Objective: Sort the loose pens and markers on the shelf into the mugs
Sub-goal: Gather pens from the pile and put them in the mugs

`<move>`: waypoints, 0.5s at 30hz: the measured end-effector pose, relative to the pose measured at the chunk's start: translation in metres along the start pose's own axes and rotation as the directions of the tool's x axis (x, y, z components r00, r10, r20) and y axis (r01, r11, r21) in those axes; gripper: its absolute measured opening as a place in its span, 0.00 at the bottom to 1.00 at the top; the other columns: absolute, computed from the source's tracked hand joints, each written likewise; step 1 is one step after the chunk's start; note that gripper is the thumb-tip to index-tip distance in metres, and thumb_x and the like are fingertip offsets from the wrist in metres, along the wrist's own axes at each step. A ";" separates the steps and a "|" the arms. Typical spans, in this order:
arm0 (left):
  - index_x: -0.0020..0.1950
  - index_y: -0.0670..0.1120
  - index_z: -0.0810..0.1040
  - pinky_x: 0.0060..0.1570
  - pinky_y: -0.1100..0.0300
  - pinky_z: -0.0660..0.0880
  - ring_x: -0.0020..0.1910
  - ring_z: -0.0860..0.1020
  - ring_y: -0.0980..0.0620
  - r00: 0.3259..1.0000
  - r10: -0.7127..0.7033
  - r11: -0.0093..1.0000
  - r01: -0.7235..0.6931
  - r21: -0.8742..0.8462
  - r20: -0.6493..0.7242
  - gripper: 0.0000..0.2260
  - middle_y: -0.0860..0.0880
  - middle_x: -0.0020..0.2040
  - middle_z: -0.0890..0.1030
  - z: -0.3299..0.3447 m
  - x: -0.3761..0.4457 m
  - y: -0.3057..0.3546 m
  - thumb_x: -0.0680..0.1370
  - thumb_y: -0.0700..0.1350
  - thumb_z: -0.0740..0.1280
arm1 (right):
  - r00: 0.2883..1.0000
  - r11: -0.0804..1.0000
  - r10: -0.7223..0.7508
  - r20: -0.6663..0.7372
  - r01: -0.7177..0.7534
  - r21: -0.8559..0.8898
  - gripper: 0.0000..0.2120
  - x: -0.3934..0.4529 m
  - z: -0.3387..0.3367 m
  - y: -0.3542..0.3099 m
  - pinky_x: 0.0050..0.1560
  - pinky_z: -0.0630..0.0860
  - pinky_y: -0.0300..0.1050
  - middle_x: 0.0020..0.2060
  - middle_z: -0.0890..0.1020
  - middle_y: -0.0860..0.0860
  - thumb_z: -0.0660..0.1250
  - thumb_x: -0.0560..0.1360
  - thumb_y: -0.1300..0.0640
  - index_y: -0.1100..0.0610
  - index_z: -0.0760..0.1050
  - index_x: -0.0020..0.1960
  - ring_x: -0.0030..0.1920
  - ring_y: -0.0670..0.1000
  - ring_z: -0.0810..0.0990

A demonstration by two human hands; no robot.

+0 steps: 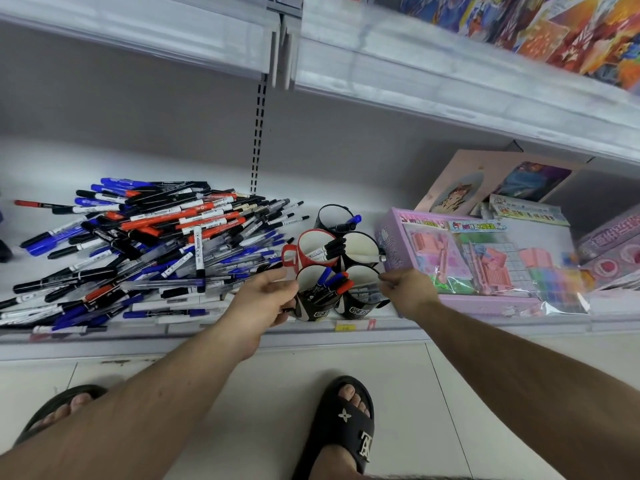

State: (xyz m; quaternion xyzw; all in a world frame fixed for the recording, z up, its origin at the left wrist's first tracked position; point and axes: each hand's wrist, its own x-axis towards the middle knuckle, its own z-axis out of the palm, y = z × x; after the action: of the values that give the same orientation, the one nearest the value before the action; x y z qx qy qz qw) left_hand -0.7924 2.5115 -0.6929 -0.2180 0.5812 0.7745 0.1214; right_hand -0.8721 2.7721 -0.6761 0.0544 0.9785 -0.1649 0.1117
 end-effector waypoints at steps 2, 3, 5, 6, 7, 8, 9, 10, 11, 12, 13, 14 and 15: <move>0.64 0.51 0.76 0.53 0.52 0.78 0.53 0.82 0.50 1.000 0.004 0.999 -0.004 0.039 0.000 0.15 0.50 0.54 0.84 -0.006 0.000 0.000 0.78 0.43 0.71 | 1.000 1.000 0.014 0.018 -0.014 -0.007 0.15 0.001 0.002 -0.005 0.58 0.76 0.41 0.64 0.80 0.49 0.67 0.79 0.54 0.50 0.79 0.65 0.51 0.53 0.82; 0.64 0.51 0.76 0.53 0.53 0.78 0.52 0.82 0.50 1.000 0.008 0.998 -0.008 0.060 0.000 0.16 0.51 0.54 0.84 -0.010 0.000 0.001 0.78 0.43 0.71 | 1.000 1.000 0.018 0.007 -0.018 0.003 0.16 0.001 0.001 -0.009 0.53 0.77 0.40 0.64 0.80 0.49 0.66 0.79 0.54 0.49 0.78 0.66 0.45 0.53 0.82; 0.65 0.50 0.75 0.53 0.52 0.78 0.53 0.82 0.49 1.000 0.016 0.995 -0.015 0.095 -0.007 0.17 0.51 0.54 0.84 -0.021 0.000 0.002 0.78 0.43 0.71 | 0.998 1.000 -0.001 -0.061 0.003 0.027 0.17 0.000 -0.004 -0.025 0.48 0.75 0.38 0.65 0.79 0.50 0.64 0.79 0.55 0.49 0.77 0.68 0.47 0.54 0.82; 0.66 0.50 0.75 0.54 0.52 0.78 0.53 0.82 0.49 1.000 0.017 0.994 -0.016 0.109 -0.016 0.17 0.51 0.54 0.83 -0.027 0.000 0.003 0.78 0.43 0.71 | 0.994 0.998 -0.030 -0.101 0.035 0.047 0.17 -0.003 -0.006 -0.036 0.50 0.75 0.38 0.64 0.80 0.50 0.64 0.80 0.56 0.50 0.77 0.68 0.51 0.54 0.82; 0.66 0.49 0.75 0.55 0.51 0.78 0.52 0.82 0.49 0.999 0.018 0.992 -0.015 0.122 -0.029 0.17 0.51 0.54 0.83 -0.035 0.000 0.004 0.78 0.43 0.71 | 0.989 0.995 -0.069 -0.127 0.077 0.064 0.17 -0.006 -0.007 -0.049 0.52 0.76 0.39 0.63 0.81 0.51 0.64 0.80 0.56 0.50 0.77 0.68 0.53 0.54 0.82; 0.66 0.49 0.75 0.54 0.52 0.78 0.51 0.82 0.49 0.999 0.021 0.991 -0.015 0.133 -0.045 0.17 0.51 0.54 0.83 -0.043 0.000 0.005 0.78 0.44 0.71 | 0.983 0.989 -0.119 -0.139 0.130 0.075 0.17 -0.011 -0.006 -0.064 0.53 0.77 0.41 0.60 0.82 0.52 0.64 0.79 0.57 0.50 0.77 0.67 0.52 0.54 0.82; 0.65 0.49 0.75 0.52 0.53 0.78 0.51 0.82 0.49 0.998 0.025 0.990 -0.016 0.142 -0.062 0.16 0.51 0.53 0.83 -0.051 -0.001 0.005 0.78 0.43 0.71 | 0.974 0.979 -0.179 -0.136 0.190 0.075 0.16 -0.016 -0.004 -0.080 0.52 0.77 0.41 0.58 0.84 0.52 0.64 0.79 0.57 0.51 0.78 0.66 0.49 0.53 0.82; 0.64 0.49 0.76 0.50 0.54 0.77 0.50 0.82 0.50 0.996 0.028 0.989 -0.015 0.147 -0.083 0.15 0.51 0.53 0.83 -0.060 -0.001 0.006 0.78 0.43 0.71 | 0.960 0.964 -0.252 -0.124 0.260 0.056 0.16 -0.022 -0.001 -0.098 0.52 0.77 0.41 0.57 0.84 0.52 0.64 0.79 0.57 0.51 0.79 0.65 0.48 0.53 0.82; 0.63 0.48 0.76 0.47 0.55 0.77 0.48 0.81 0.50 0.993 0.027 0.990 -0.011 0.142 -0.111 0.14 0.51 0.53 0.83 -0.070 -0.001 0.006 0.78 0.42 0.71 | 0.934 0.939 -0.341 -0.101 0.345 0.017 0.15 -0.026 0.003 -0.115 0.53 0.76 0.41 0.57 0.84 0.52 0.64 0.79 0.57 0.52 0.80 0.64 0.50 0.52 0.82; 0.63 0.47 0.77 0.45 0.57 0.76 0.46 0.81 0.50 0.989 0.024 0.991 -0.005 0.132 -0.146 0.14 0.50 0.53 0.83 -0.079 0.000 0.006 0.78 0.41 0.71 | 0.899 0.901 -0.435 -0.053 0.433 -0.037 0.14 -0.030 0.008 -0.132 0.54 0.75 0.42 0.57 0.83 0.52 0.65 0.79 0.56 0.52 0.80 0.62 0.50 0.52 0.81; 0.62 0.46 0.77 0.42 0.58 0.75 0.43 0.79 0.50 0.982 0.021 0.993 0.002 0.121 -0.188 0.13 0.48 0.52 0.83 -0.089 0.001 0.006 0.78 0.40 0.70 | 0.858 0.853 -0.514 0.019 0.513 -0.098 0.13 -0.032 0.013 -0.148 0.54 0.75 0.43 0.56 0.83 0.52 0.65 0.78 0.55 0.53 0.81 0.61 0.51 0.53 0.81; 0.60 0.45 0.77 0.40 0.60 0.74 0.41 0.78 0.50 0.971 0.019 0.994 0.008 0.111 -0.240 0.12 0.46 0.50 0.83 -0.099 0.002 0.007 0.78 0.39 0.70 | 0.821 0.806 -0.560 0.106 0.570 -0.155 0.14 -0.033 0.019 -0.163 0.54 0.76 0.44 0.56 0.82 0.53 0.65 0.78 0.54 0.53 0.80 0.62 0.53 0.53 0.80; 0.59 0.45 0.78 0.38 0.60 0.73 0.39 0.77 0.50 0.955 0.022 0.994 0.012 0.112 -0.297 0.11 0.44 0.49 0.82 -0.109 0.003 0.008 0.77 0.38 0.70 | 0.798 0.775 -0.571 0.193 0.601 -0.197 0.15 -0.033 0.027 -0.177 0.55 0.76 0.45 0.58 0.81 0.53 0.65 0.78 0.53 0.53 0.79 0.64 0.56 0.55 0.79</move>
State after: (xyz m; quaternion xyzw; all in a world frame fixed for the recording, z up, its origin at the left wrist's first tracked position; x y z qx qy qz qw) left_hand -0.7769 2.4056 -0.7128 -0.3237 0.6362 0.6990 0.0426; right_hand -0.8603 2.5948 -0.6378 -0.2779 0.9504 -0.0711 0.1201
